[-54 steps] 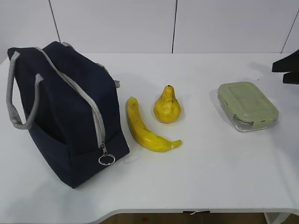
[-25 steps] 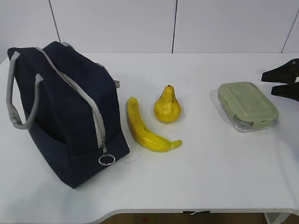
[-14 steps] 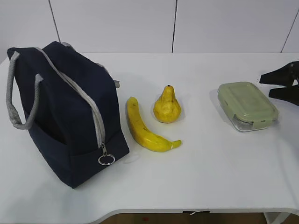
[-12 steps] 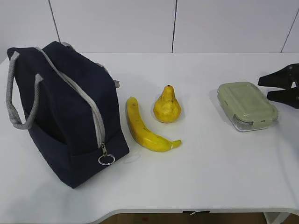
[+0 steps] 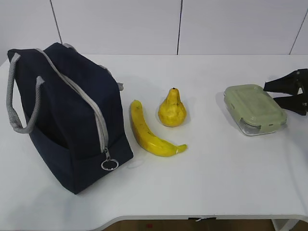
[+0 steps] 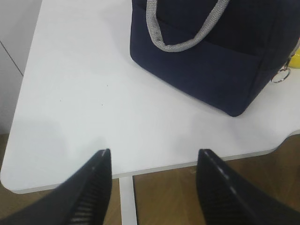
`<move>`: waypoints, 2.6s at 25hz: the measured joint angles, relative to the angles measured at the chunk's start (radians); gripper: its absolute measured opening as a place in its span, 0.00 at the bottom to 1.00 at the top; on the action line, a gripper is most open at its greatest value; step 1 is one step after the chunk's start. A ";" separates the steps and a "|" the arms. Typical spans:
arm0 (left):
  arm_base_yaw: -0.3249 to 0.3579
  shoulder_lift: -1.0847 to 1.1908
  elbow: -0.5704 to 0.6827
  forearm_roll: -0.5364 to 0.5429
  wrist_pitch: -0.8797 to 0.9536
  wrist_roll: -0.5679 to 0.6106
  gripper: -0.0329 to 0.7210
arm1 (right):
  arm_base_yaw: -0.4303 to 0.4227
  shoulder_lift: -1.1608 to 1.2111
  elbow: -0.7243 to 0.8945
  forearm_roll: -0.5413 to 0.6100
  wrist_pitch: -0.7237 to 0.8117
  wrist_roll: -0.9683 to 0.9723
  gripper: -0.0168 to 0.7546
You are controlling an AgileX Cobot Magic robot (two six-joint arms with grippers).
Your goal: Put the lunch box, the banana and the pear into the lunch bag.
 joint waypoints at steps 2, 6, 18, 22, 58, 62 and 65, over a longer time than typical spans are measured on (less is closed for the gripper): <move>0.000 0.000 0.000 0.000 0.000 0.000 0.62 | 0.000 0.000 0.000 0.000 0.001 0.000 0.78; 0.000 0.000 0.000 0.000 0.000 0.000 0.62 | 0.000 0.000 0.000 -0.006 0.005 -0.002 0.78; 0.000 0.000 0.000 0.000 0.000 0.000 0.62 | 0.000 0.000 0.000 -0.024 0.015 -0.002 0.78; 0.000 0.000 0.000 0.000 0.000 0.000 0.62 | 0.000 0.000 0.000 -0.028 0.017 -0.002 0.78; 0.000 0.000 0.000 0.000 0.000 0.000 0.62 | 0.027 0.033 -0.002 -0.065 0.038 0.002 0.54; 0.000 0.000 0.000 0.000 0.000 0.000 0.62 | 0.027 0.033 -0.002 -0.065 0.038 0.002 0.53; 0.000 0.000 0.000 0.000 0.000 0.000 0.62 | 0.027 0.033 -0.002 -0.065 0.038 0.002 0.53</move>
